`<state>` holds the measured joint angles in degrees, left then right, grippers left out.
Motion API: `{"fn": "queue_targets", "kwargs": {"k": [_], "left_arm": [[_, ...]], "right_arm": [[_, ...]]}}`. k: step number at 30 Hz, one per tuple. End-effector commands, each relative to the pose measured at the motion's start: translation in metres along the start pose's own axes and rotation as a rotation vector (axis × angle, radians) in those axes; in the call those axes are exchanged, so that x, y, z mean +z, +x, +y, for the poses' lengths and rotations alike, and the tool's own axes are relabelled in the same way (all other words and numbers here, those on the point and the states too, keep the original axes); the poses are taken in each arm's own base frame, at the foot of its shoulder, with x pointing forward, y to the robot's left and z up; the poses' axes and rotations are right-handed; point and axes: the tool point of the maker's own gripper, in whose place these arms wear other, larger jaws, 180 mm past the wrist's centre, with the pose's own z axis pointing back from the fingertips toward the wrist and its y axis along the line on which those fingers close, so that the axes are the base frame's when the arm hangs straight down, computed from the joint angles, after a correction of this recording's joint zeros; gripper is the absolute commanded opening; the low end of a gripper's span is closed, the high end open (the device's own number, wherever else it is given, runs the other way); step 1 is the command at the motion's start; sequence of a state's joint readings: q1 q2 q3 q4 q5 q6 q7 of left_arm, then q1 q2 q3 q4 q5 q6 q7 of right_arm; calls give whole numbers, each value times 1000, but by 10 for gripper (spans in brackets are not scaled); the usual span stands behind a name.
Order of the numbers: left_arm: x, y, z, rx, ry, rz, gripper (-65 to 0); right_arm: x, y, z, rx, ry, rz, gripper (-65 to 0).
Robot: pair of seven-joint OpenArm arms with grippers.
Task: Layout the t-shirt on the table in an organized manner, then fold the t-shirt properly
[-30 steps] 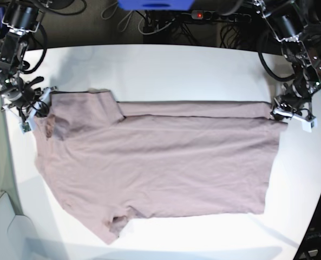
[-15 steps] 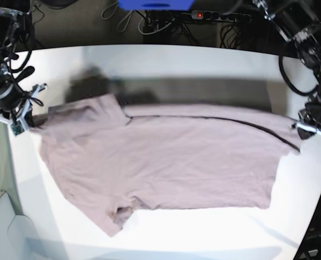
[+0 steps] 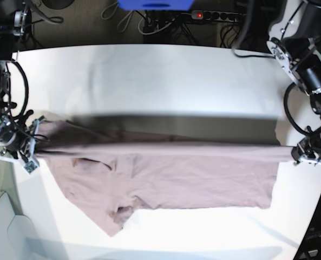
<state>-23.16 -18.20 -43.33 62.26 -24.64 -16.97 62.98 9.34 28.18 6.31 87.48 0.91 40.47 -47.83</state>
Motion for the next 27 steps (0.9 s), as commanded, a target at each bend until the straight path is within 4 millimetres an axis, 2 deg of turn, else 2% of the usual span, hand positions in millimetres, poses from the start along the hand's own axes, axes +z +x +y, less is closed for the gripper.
{"fn": "queue_targets", "kwargs": {"k": [1, 7, 14, 24, 27], "left_arm": [[8, 23, -4, -27, -6, -59, -647], [19, 22, 0, -75, 17, -70, -647], [42, 9, 6, -156, 62, -63, -647], [65, -26, 21, -238, 127, -21, -647], [72, -47, 31, -262, 155, 13, -647]], "right_arm": [[6, -2, -14, 8, -40, 4, -650], [10, -11, 2, 30, -21, 9, -650], [40, -16, 6, 10, -78, -32, -650], [57, -46, 65, 25, 6, 0, -650], [62, -63, 79, 7, 31, 19, -650]]}}
